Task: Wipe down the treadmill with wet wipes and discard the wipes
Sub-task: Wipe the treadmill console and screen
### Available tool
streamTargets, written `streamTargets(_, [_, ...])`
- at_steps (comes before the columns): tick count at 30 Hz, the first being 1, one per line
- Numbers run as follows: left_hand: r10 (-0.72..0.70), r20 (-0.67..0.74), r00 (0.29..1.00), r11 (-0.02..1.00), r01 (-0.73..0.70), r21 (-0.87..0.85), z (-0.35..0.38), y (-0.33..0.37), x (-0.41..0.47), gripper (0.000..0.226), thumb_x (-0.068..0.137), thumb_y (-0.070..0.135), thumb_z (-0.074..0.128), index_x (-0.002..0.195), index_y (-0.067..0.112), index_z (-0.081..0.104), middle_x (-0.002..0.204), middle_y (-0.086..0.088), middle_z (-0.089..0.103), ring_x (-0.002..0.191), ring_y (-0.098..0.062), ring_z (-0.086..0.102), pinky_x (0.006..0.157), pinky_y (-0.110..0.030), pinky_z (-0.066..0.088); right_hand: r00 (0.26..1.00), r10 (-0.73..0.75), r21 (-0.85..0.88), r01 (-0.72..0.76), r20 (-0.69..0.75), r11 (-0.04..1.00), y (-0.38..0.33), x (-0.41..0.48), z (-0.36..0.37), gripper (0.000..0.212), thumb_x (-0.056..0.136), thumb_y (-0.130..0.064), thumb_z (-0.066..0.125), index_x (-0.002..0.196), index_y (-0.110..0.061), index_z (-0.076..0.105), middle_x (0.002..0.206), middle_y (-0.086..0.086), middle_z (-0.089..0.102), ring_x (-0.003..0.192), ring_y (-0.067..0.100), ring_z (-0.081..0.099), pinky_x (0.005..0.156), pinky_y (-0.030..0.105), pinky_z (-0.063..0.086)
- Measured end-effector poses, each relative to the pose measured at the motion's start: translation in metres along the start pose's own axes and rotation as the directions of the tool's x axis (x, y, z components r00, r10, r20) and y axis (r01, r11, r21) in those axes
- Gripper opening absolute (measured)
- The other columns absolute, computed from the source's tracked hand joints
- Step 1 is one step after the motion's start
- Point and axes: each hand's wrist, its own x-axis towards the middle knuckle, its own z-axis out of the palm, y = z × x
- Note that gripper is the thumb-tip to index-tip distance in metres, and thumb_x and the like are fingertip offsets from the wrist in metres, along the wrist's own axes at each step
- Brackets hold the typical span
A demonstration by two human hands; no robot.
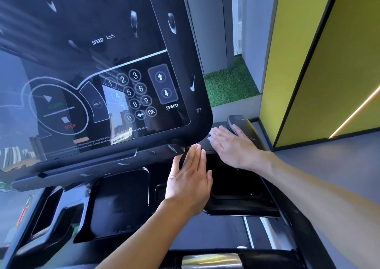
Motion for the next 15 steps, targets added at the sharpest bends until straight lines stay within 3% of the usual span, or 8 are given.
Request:
streamTargets(3, [0.004, -0.005, 1.000, 1.000, -0.004, -0.014, 0.000, 0.000, 0.000, 0.065, 0.100, 0.040, -0.001, 0.157, 0.009, 0.000, 0.166, -0.005, -0.005, 0.151, -0.014, -0.017, 0.115, -0.048, -0.016, 0.999, 0.029, 0.010, -0.030, 0.036, 1.000, 0.000, 0.016, -0.007, 0.047, 0.108, -0.026, 0.013, 0.143, -0.018, 0.044, 0.157, -0.001, 0.035, 0.151, 0.014, 0.013, 0.123, 0.047, -0.003])
streamTargets(5, [0.004, -0.016, 1.000, 1.000, -0.004, 0.006, -0.001, 0.000, -0.001, 0.064, 0.101, 0.040, -0.001, 0.157, 0.008, 0.000, 0.166, -0.005, -0.004, 0.151, -0.015, -0.017, 0.114, -0.048, -0.017, 1.000, 0.001, 0.004, -0.002, 0.008, 1.000, -0.004, 0.021, -0.003, 0.052, 0.106, -0.033, 0.009, 0.142, -0.019, 0.044, 0.155, -0.004, 0.036, 0.151, 0.013, 0.013, 0.123, 0.047, -0.002])
streamTargets(9, [0.004, -0.022, 1.000, 0.999, -0.005, -0.031, -0.001, 0.000, 0.000, 0.063, 0.104, 0.040, 0.006, 0.157, 0.007, -0.001, 0.166, -0.003, -0.006, 0.151, -0.014, -0.018, 0.116, -0.047, -0.016, 0.985, -0.160, 0.009, 0.161, -0.067, 0.987, -0.010, -0.006, 0.011, 0.093, 0.082, -0.058, -0.014, 0.147, -0.023, 0.042, 0.159, -0.009, 0.033, 0.151, 0.007, 0.013, 0.124, 0.041, 0.000])
streamTargets(13, [0.007, -0.058, 0.998, 0.999, -0.010, -0.039, 0.000, 0.000, 0.000, 0.062, 0.104, 0.039, 0.007, 0.157, 0.008, 0.001, 0.166, -0.004, -0.004, 0.151, -0.014, -0.015, 0.114, -0.046, -0.018, 0.999, -0.035, 0.048, 0.036, -0.034, 0.998, 0.002, 0.005, 0.003, 0.058, 0.105, -0.048, 0.004, 0.152, -0.031, 0.033, 0.162, -0.011, 0.026, 0.152, 0.008, 0.009, 0.123, 0.046, -0.004])
streamTargets(15, [0.012, -0.065, 0.998, 1.000, -0.014, -0.026, 0.002, 0.000, -0.001, 0.062, 0.103, 0.039, 0.005, 0.157, 0.008, 0.004, 0.166, -0.005, -0.001, 0.152, -0.015, -0.012, 0.113, -0.047, -0.017, 0.998, 0.030, 0.011, -0.029, -0.049, 1.000, 0.003, 0.006, 0.004, 0.061, 0.105, -0.050, 0.004, 0.154, -0.027, 0.032, 0.164, -0.008, 0.024, 0.153, 0.009, 0.008, 0.123, 0.046, -0.005])
